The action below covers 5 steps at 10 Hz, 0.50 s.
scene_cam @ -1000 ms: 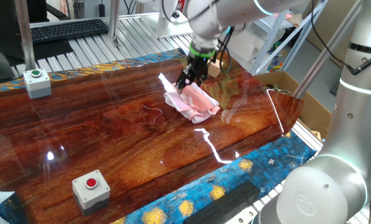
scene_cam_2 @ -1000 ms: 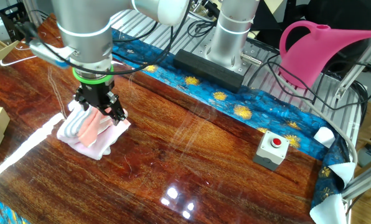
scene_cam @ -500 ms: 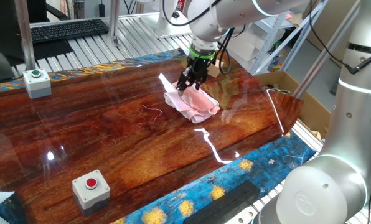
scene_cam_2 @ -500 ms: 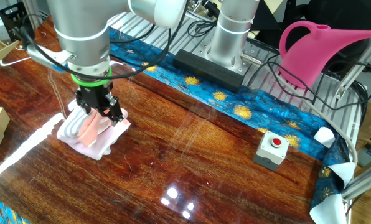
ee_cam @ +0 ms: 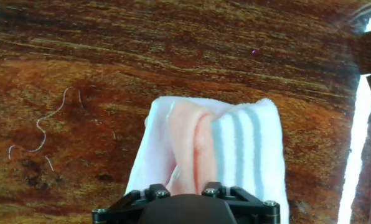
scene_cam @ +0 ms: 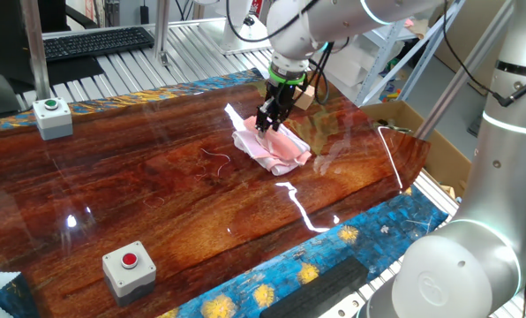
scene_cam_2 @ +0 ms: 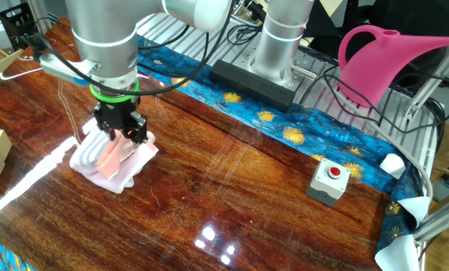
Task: Clean the table with a cloth
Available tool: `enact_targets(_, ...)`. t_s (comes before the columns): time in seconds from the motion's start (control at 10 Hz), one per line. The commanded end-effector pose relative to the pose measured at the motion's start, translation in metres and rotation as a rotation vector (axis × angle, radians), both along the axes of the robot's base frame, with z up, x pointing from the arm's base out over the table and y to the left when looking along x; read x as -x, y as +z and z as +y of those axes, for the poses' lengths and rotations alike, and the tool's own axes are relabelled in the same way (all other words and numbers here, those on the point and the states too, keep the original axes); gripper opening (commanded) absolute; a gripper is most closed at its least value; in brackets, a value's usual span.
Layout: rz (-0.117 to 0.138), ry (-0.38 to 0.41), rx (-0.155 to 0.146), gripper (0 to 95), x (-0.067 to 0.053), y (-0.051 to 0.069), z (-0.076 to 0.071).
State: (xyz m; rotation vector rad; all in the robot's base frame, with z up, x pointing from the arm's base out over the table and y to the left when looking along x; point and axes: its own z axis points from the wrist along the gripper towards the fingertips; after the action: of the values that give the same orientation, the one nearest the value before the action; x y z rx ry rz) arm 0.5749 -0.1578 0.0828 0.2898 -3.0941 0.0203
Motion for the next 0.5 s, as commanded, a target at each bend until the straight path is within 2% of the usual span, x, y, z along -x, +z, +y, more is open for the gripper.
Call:
enact_targets(0.1,0.042,-0.040,0.007,0.0,-0.0005,-0.0012,0.0001)
enact_targets(0.3,0.059,-0.059,0.009,0.0,-0.0005,-0.0012,0.0001)
enact_targets(0.5,0.063,-0.075,0.020,0.0,-0.0005,-0.0012,0.0001)
